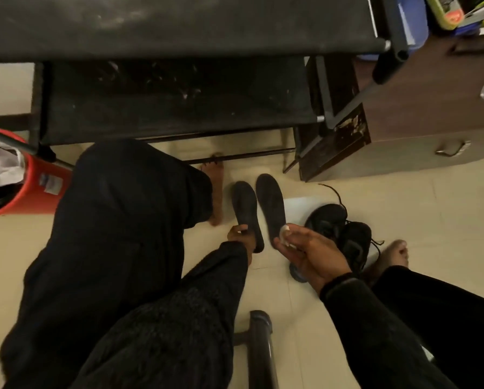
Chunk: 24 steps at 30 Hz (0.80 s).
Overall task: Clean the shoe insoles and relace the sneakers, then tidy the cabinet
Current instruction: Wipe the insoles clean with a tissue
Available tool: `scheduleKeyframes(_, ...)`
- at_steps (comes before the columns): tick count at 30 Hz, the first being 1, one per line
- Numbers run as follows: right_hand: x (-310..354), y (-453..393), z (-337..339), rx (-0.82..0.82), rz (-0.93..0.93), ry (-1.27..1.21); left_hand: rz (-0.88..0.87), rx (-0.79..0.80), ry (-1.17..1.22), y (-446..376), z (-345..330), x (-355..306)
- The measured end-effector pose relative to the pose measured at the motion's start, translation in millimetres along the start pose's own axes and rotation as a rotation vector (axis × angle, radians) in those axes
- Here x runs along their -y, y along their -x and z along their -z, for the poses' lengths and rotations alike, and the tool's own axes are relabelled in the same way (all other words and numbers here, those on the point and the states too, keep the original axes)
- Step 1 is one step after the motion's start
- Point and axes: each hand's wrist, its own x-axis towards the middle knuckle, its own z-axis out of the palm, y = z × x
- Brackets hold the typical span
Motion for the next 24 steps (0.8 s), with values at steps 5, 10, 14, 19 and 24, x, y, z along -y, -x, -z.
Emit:
scheduleKeyframes(5, 8.5, 5.6, -2.6, -0.019, 0.043, 0.014, -0.026, -0.192, -0.108, 3.7, -19.7, -17.5)
scheduleKeyframes(10, 32.0, 34.4, -10.5, 0.029, 0.127, -0.039, -0.176, -0.093, -0.115, 42.7, -39.4, -67.4)
scheduleKeyframes(14, 54.7, 76.4, -12.6, 0.068, 0.354, -0.053, -0.226, 0.212, -0.131, 118.7, -42.9, -151.2)
scheduleKeyframes(19, 68.3, 146.9, -14.6, 0.118, 0.629, 0.016, -0.458, 0.496, -0.427, 279.7, -11.0, -221.7)
scheduleKeyframes(24, 58.8, 202.4, -45.9, 0.23, 0.767, 0.199, -0.854, 0.425, -0.589, 368.4, 60.1, -213.4)
